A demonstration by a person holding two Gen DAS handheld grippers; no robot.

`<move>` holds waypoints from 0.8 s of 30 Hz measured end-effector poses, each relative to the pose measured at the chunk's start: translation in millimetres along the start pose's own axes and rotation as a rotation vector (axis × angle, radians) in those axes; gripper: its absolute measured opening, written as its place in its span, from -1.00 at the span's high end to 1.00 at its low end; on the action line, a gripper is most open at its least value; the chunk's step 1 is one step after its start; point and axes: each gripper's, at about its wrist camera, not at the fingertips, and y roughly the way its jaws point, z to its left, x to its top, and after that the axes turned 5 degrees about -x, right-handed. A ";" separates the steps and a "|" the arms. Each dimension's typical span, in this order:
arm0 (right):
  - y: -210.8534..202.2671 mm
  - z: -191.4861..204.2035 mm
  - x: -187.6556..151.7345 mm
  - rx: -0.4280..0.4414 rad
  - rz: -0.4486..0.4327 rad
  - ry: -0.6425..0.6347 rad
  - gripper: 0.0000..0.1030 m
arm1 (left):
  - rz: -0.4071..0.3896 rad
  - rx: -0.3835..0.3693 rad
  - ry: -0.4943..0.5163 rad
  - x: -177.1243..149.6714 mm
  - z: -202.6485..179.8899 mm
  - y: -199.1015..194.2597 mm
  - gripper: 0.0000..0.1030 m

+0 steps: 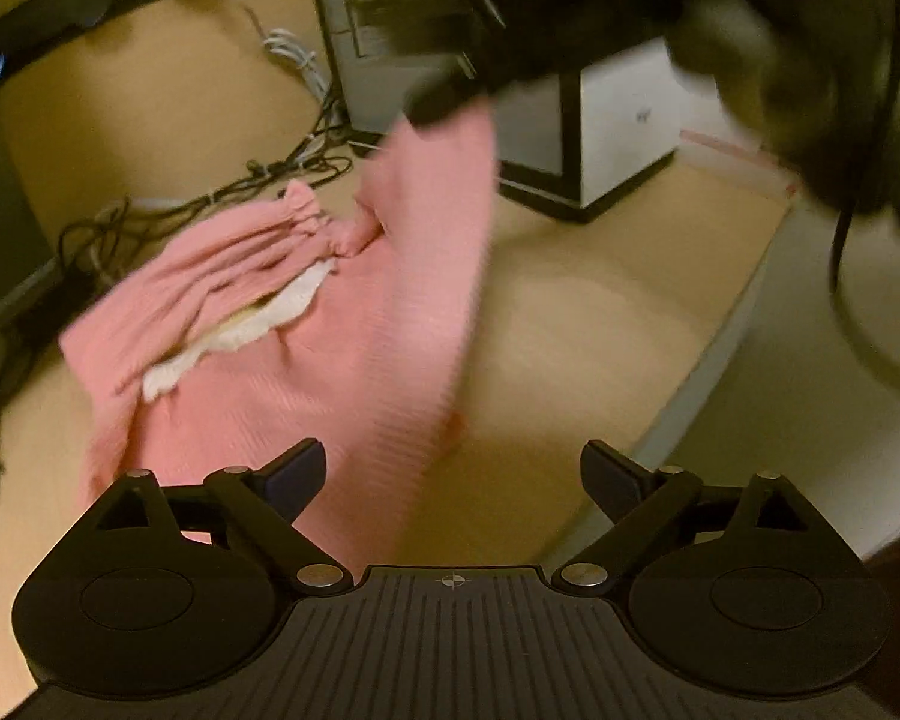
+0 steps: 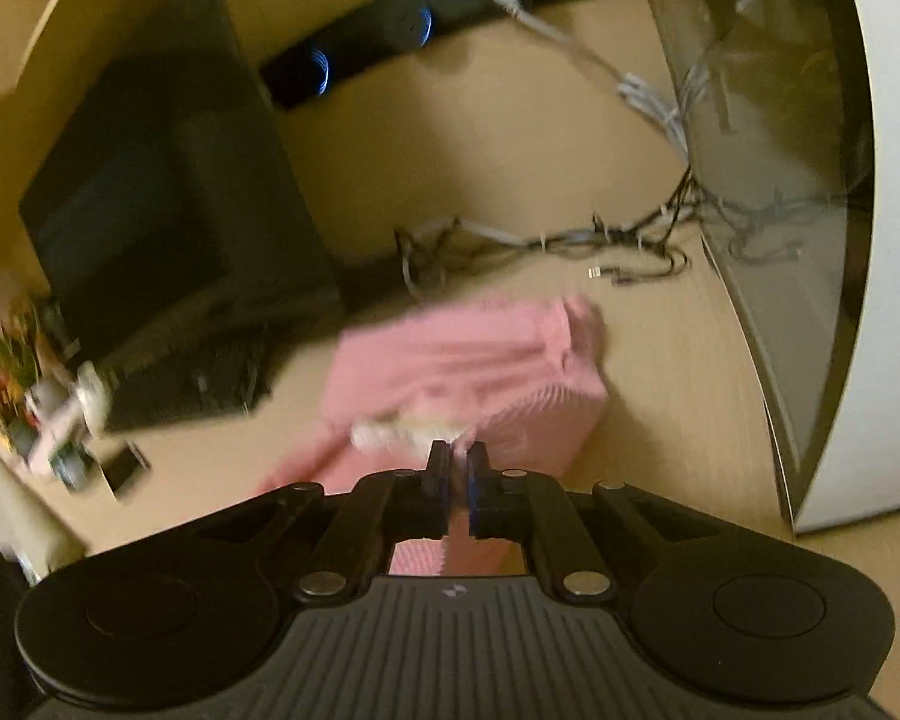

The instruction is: Fold clothes

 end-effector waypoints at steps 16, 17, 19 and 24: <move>-9.4 33.5 -81.0 -0.256 -0.025 -0.422 -0.02 | -0.125 -0.028 -0.388 50.4 132.2 -25.6 0.82; -6.8 39.6 -86.8 -0.228 -0.016 -0.426 -0.02 | -0.132 -0.031 -0.396 54.3 136.8 -26.6 0.82; 0.8 57.5 -96.2 -0.123 0.017 -0.462 0.05 | -0.142 -0.025 -0.389 60.9 141.0 -28.8 0.82; 55.4 96.0 -110.4 -0.045 0.139 -0.536 0.26 | -0.138 -0.015 -0.329 65.7 138.7 -28.8 0.82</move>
